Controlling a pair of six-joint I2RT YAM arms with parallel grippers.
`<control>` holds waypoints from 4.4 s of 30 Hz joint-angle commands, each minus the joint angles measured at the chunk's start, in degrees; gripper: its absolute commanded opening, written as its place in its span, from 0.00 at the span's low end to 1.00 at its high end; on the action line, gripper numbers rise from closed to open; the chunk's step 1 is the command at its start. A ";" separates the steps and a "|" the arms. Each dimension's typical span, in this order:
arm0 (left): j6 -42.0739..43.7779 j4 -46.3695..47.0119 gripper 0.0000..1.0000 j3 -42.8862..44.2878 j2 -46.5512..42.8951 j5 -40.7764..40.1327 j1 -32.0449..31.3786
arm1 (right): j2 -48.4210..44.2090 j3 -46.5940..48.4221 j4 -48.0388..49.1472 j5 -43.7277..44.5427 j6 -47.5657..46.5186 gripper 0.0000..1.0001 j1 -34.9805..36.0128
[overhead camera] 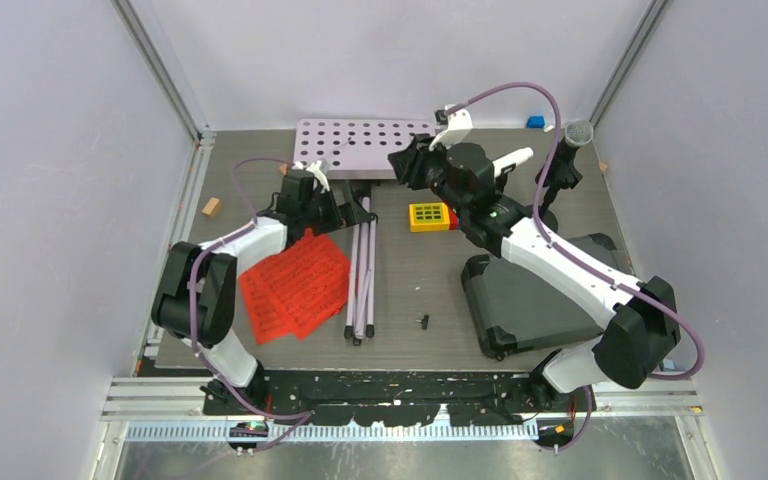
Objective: Pack up the instrument practice props
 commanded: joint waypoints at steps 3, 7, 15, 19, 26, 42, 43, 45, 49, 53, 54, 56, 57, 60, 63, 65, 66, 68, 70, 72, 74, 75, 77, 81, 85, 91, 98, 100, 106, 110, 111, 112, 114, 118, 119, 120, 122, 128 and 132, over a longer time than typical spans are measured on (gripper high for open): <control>5.17 -6.98 1.00 2.04 -9.85 -3.68 -0.39 | -4.49 1.11 -1.10 2.62 -5.64 0.38 0.21; 7.92 -13.54 1.00 3.56 -16.54 -6.55 -0.44 | -5.18 6.04 -10.71 4.07 -10.05 0.42 0.00; 15.42 -30.82 1.00 9.96 -26.65 -12.18 -0.31 | -6.42 17.17 -32.85 1.29 -11.16 0.56 -0.98; 16.13 -37.72 1.00 10.55 -31.47 -14.33 -0.31 | -8.12 22.54 -46.44 -2.76 -7.90 0.66 -1.96; 14.24 -44.52 1.00 7.86 -39.18 -17.01 -0.31 | -12.24 23.31 -62.99 -7.59 -0.67 0.81 -2.33; 16.11 -33.53 1.00 15.01 -30.55 -4.40 -8.76 | -21.64 17.32 -82.94 26.20 15.92 0.96 -2.40; 16.52 -32.92 1.00 17.48 -28.05 -3.80 -9.81 | -22.22 17.60 -83.10 27.54 16.63 0.96 -2.36; 17.63 -32.42 1.00 23.37 -22.73 -2.26 -12.02 | -24.53 17.30 -82.99 29.51 17.12 0.96 -2.37; 22.32 -33.78 1.00 38.49 -10.78 -1.22 -17.65 | -30.17 13.90 -79.95 28.17 17.31 0.95 -2.38; 25.88 -39.47 1.00 55.11 2.98 2.32 -20.78 | -32.87 11.57 -79.97 27.80 18.24 0.95 -2.35; 27.15 -41.93 1.00 59.40 7.28 3.44 -21.12 | -33.20 10.92 -79.98 27.73 18.53 0.94 -2.38; 29.63 -47.35 1.00 68.63 13.93 4.08 -21.52 | -34.19 10.08 -80.03 27.41 18.84 0.94 -2.35; 30.75 -49.92 1.00 73.36 17.21 4.11 -21.63 | -34.88 9.81 -79.98 27.11 19.14 0.94 -2.38; 32.75 -56.15 1.00 85.12 25.26 5.16 -21.75 | -36.19 8.20 -80.04 26.42 19.52 0.94 -2.34; 31.39 -56.43 1.00 89.42 29.24 9.30 -21.83 | -37.28 6.75 -80.01 25.65 19.72 0.93 -2.31; 29.34 -53.29 1.00 86.94 29.43 11.27 -22.25 | -38.02 5.26 -80.00 25.48 19.79 0.93 -2.35; 28.92 -51.93 1.00 85.69 29.27 11.46 -22.65 | -38.47 4.98 -79.98 25.51 19.79 0.93 -2.34; 28.72 -50.65 1.00 84.27 29.29 11.29 -23.54 | -38.82 4.46 -80.00 25.75 19.80 0.92 -2.41; 28.35 -50.42 1.00 84.66 30.26 11.11 -24.35 | -38.97 4.17 -80.00 25.97 19.73 0.92 -2.34; 27.22 -50.49 1.00 86.38 31.71 11.02 -24.92 | -39.07 4.00 -79.99 26.12 19.72 0.92 -2.33; 25.32 -49.75 1.00 87.88 32.96 10.87 -25.17 | -39.16 3.99 -80.04 26.16 19.52 0.92 -2.33; 24.28 -48.80 1.00 88.04 33.18 10.81 -25.18 | -39.20 3.95 -80.06 26.16 19.42 0.92 -2.33; 22.32 -45.55 0.99 87.59 33.48 10.46 -25.18 | -39.53 3.68 -80.02 26.08 19.26 0.92 -2.33; 19.85 -42.53 0.90 88.04 34.99 10.24 -25.18 | -40.78 2.94 -80.08 26.27 19.02 0.92 -2.33; 19.95 -42.62 0.83 89.40 37.50 10.04 -25.10 | -42.00 2.29 -79.96 27.49 19.04 0.91 -2.34; 20.08 -42.49 0.75 91.36 39.59 10.78 -25.09 | -42.66 1.43 -79.87 28.49 18.43 0.91 -2.34; 20.69 -43.29 0.47 90.92 38.78 11.04 -25.09 | -42.44 -0.27 -78.91 28.47 17.82 0.90 -2.37; 21.07 -43.70 0.35 89.95 37.63 11.00 -25.09 | -42.24 -0.62 -78.54 28.40 17.76 0.91 -2.34; 22.61 -45.98 0.01 86.79 32.45 9.26 -24.84 | -41.68 -1.75 -77.08 27.53 17.60 0.90 -2.34; 22.89 -48.37 0.00 83.76 28.46 8.78 -24.27 | -41.10 -3.01 -75.10 26.72 17.69 0.90 -2.39; 23.03 -48.69 0.00 82.59 27.35 8.77 -24.14 | -40.91 -3.56 -74.74 26.52 17.65 0.90 -2.35; 23.19 -48.91 0.00 81.41 26.06 8.53 -24.05 | -40.69 -3.87 -73.98 26.47 17.61 0.90 -2.34; 23.62 -49.00 0.00 78.40 22.97 7.81 -23.97 | -40.24 -4.87 -72.31 26.32 17.26 0.90 -2.33; 23.97 -49.14 0.00 73.37 18.22 7.13 -23.95 | -39.75 -7.55 -66.62 24.56 14.09 0.90 -2.34; 23.91 -49.35 0.00 72.21 17.31 7.03 -23.90 | -39.87 -8.69 -65.31 23.89 13.60 0.90 -2.40; 23.74 -49.68 0.00 70.93 16.26 6.95 -23.87 | -39.99 -10.08 -62.59 23.58 12.53 0.90 -2.42; 23.39 -49.88 0.00 67.89 14.20 6.72 -23.86 | -40.53 -12.61 -57.37 22.37 10.71 0.90 -2.34; 22.13 -46.60 0.00 54.25 5.77 3.71 -23.70 | -42.05 -25.52 -34.39 14.14 3.38 0.87 -2.33; 20.79 -44.90 0.00 47.92 1.18 1.58 -23.16 | -42.56 -36.70 -11.56 8.28 -0.33 0.81 -2.33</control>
